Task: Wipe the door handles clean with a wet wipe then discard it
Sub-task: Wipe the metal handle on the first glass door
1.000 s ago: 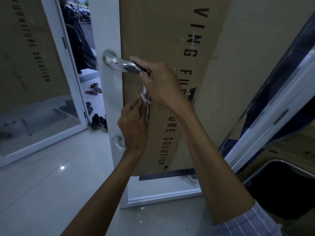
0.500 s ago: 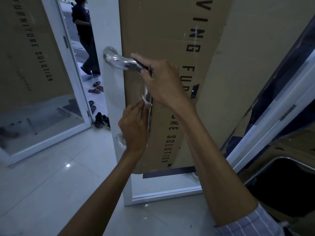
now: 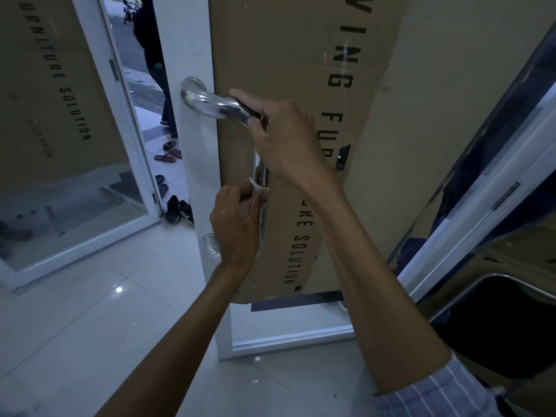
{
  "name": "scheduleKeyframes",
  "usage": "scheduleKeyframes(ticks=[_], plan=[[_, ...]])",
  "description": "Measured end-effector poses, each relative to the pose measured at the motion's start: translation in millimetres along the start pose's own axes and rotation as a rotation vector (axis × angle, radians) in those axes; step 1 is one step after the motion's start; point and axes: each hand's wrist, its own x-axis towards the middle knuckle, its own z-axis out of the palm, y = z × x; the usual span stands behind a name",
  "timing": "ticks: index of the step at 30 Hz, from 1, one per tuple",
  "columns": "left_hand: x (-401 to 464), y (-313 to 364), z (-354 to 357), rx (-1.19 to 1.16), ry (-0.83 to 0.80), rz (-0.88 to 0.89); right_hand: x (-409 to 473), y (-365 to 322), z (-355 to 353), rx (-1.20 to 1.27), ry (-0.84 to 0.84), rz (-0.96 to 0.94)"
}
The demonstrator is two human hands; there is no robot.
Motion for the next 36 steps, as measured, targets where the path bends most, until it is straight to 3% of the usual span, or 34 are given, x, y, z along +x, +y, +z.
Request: scheduleKeyframes(ticks=[19,25,36], plan=[[1,-2,6,0.075,0.019,0.051,-2,2,2,0.014,0.006,-0.019],[-25,-23,1,0.137,-0.066,0.023,-4,-1,0,-0.055,0.043,-0.032],[-24,-20,-1,0.159,-0.058,0.063,-2,6,5,0.014,0.062,-0.049]])
